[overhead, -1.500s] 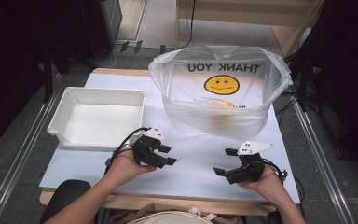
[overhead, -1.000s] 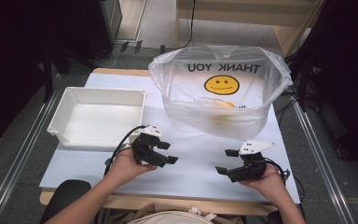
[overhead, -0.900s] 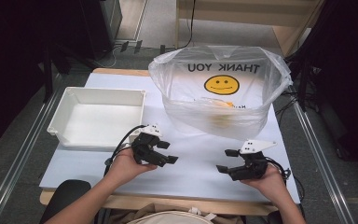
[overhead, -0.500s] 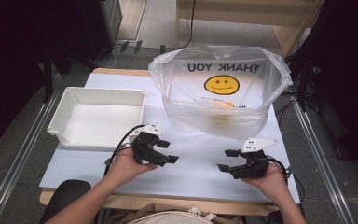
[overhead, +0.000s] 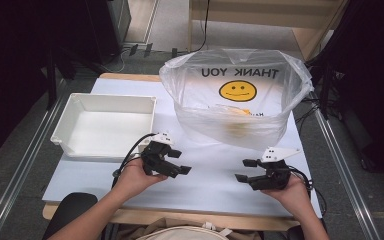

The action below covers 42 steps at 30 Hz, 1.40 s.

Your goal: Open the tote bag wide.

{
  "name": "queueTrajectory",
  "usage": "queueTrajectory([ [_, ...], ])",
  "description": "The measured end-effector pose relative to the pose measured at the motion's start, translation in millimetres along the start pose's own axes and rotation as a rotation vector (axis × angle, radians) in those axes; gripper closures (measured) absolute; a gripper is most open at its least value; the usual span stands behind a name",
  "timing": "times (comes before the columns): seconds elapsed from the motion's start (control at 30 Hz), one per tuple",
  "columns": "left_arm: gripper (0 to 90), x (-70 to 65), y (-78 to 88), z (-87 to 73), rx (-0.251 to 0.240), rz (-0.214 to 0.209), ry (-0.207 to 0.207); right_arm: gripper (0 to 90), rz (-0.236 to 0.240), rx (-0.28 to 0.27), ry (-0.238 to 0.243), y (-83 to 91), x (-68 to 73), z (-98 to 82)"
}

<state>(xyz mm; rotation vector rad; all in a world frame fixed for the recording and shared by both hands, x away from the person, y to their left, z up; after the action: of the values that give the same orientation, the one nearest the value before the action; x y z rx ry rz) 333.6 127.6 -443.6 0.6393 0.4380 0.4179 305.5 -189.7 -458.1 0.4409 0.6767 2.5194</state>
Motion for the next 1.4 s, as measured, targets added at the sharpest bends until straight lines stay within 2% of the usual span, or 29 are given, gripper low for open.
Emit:
queueTrajectory([
  [0.27,30.3,2.1,-0.5,-1.1,0.018,-0.001,0.013,38.5,0.008,-0.021,-0.014,4.5,-0.3,1.2],
  [0.4,32.0,3.1,-1.1,-2.0,0.028,-0.002,0.012,38.5,0.021,-0.014,-0.044,5.8,0.0,1.9],
  [0.5,33.1,4.0,0.7,-1.7,0.027,-0.011,0.019,39.1,0.022,-0.018,-0.027,9.3,-0.8,2.2],
  [0.73,37.3,3.2,3.0,-0.9,0.017,-0.013,0.016,40.3,0.028,-0.047,-0.036,17.5,-5.4,1.7],
  [0.8,38.6,2.2,3.3,-0.5,0.012,-0.017,0.02,40.8,0.022,-0.053,-0.018,20.0,-5.6,1.3],
  [0.9,41.3,1.5,4.7,0.4,0.011,-0.024,0.015,45.1,0.038,-0.063,-0.005,26.9,-7.0,-1.8],
  [1.03,43.4,1.8,7.3,5.0,0.008,-0.024,0.005,47.4,0.04,-0.067,-0.02,33.7,-10.1,-2.9],
  [1.2,45.9,5.0,16.8,13.9,-0.003,-0.018,-0.005,47.4,0.035,-0.06,-0.053,43.5,-16.9,-2.0],
  [1.4,51.4,12.6,35.5,27.7,-0.008,0.022,-0.02,47.4,0.031,-0.047,-0.04,50.7,-26.5,-1.5],
])
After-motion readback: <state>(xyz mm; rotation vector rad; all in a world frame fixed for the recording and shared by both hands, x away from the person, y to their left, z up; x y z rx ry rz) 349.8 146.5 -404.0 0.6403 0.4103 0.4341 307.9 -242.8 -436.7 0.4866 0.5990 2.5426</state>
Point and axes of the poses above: each handheld gripper's, and its own axes: y roughly backward along the jaws, z roughly out of its top, x roughly to its left, the point moved 3 cm from there along -y, roughly forward along the jaws, and after that the axes turned 4 degrees about -x, right-handed, at the moved point
